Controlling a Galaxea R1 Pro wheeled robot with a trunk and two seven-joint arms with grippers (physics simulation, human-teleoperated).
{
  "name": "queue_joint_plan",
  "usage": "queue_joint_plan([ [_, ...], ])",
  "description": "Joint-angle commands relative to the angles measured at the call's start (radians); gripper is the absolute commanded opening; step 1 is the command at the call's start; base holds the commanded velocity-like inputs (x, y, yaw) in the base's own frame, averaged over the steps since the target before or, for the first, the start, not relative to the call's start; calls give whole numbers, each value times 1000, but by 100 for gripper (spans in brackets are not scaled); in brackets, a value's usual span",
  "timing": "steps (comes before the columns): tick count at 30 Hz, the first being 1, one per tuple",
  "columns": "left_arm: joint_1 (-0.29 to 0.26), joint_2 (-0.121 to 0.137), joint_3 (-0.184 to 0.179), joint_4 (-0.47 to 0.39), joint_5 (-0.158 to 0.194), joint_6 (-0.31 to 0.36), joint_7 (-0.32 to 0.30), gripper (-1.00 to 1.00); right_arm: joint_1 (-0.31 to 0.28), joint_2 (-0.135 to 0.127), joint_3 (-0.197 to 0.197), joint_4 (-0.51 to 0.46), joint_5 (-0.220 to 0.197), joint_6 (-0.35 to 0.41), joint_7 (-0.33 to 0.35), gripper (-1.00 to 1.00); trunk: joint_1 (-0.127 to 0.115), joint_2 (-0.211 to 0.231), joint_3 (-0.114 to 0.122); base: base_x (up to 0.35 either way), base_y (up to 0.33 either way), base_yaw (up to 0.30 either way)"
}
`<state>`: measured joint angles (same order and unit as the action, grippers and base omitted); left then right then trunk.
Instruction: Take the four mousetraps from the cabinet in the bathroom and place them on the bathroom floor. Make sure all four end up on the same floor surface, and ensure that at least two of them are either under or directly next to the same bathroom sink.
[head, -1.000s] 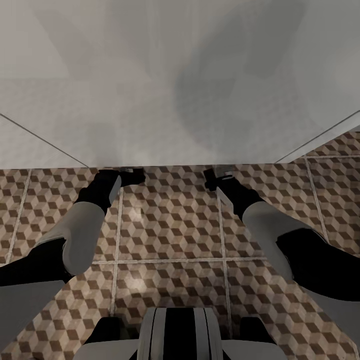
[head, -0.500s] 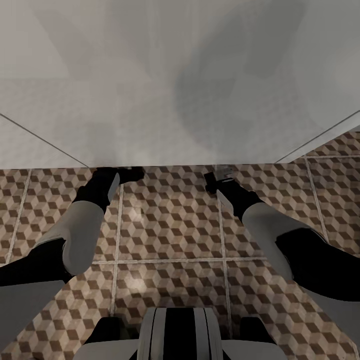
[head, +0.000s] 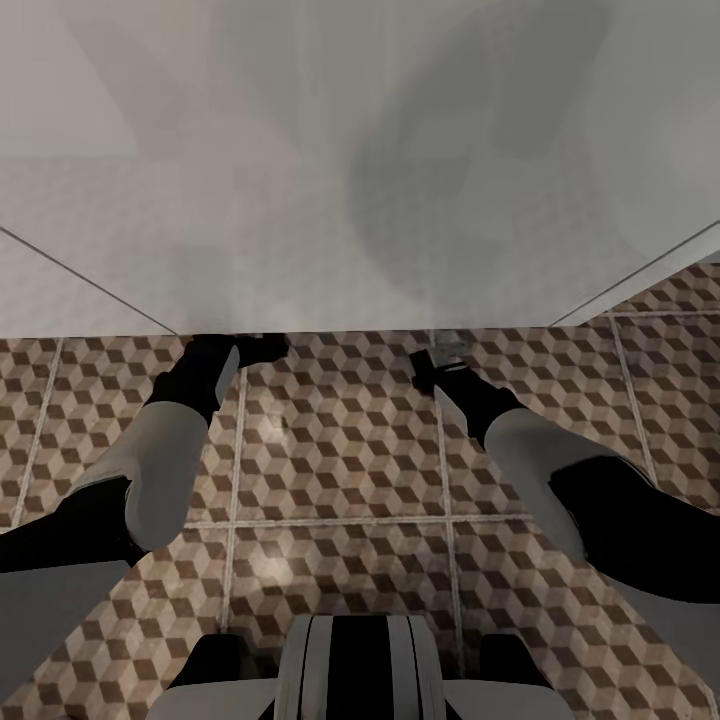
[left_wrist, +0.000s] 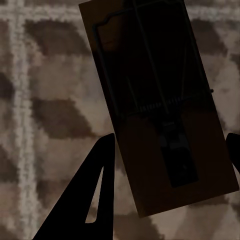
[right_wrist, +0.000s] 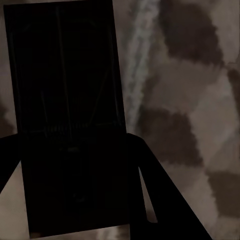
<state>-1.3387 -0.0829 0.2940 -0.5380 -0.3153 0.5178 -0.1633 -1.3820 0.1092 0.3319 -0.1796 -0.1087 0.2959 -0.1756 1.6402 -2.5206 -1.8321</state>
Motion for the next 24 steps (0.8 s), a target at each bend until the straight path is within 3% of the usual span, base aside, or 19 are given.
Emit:
queue_joint_plan([
  [1,0,-1,8,-2,-11,4,-10,-100,0,0,9,0,-14,3,-7,-100,0,0,0,0,0,0],
  [24,0,-1,10,-1,-11,4,-10,-100,0,0,10,5,-14,-4,-6,-100,0,0,0,0,0,0],
])
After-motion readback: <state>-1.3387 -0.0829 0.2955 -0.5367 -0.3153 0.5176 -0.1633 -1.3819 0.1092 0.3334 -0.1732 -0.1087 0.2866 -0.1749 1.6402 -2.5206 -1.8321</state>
